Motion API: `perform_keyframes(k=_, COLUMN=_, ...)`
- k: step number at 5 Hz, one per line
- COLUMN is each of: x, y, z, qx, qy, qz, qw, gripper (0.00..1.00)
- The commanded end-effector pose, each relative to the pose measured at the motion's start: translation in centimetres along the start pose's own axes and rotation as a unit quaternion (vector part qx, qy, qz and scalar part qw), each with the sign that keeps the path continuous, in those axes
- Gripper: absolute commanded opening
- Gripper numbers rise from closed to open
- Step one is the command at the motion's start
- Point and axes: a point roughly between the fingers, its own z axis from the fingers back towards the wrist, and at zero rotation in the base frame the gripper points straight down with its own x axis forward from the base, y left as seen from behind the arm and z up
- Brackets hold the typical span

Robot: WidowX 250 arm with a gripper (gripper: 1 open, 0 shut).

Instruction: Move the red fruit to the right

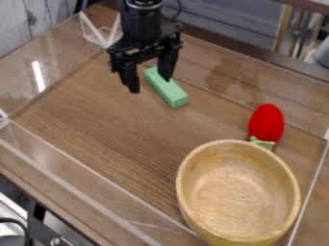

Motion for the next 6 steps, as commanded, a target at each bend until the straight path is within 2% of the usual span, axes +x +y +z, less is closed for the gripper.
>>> perform_keyframes(k=1, x=0.2, y=-1.0, z=0.4, qx=-0.037, qy=-0.018, qz=-0.025, qw=0.9988, gripper=1.0)
perform_keyframes(k=2, x=-1.4, y=-1.7, z=1.1, qx=-0.03, qy=-0.017, qz=-0.048, qw=0.9982, gripper=1.0)
perform_keyframes(k=3, x=-3.7, y=-3.3, z=2.1, qx=-0.029, qy=-0.015, qz=-0.085, qw=0.9958, gripper=1.0)
perform_keyframes(k=4, x=-5.5, y=-4.7, z=2.6, qx=-0.033, qy=-0.008, qz=-0.151, qw=0.988, gripper=1.0)
perform_keyframes(k=5, x=-6.3, y=-5.2, z=2.9, qx=-0.032, qy=-0.004, qz=-0.193, qw=0.9807, gripper=1.0)
perform_keyframes(k=6, x=-8.2, y=-6.2, z=3.2, qx=-0.028, qy=-0.004, qz=-0.198, qw=0.9797, gripper=1.0)
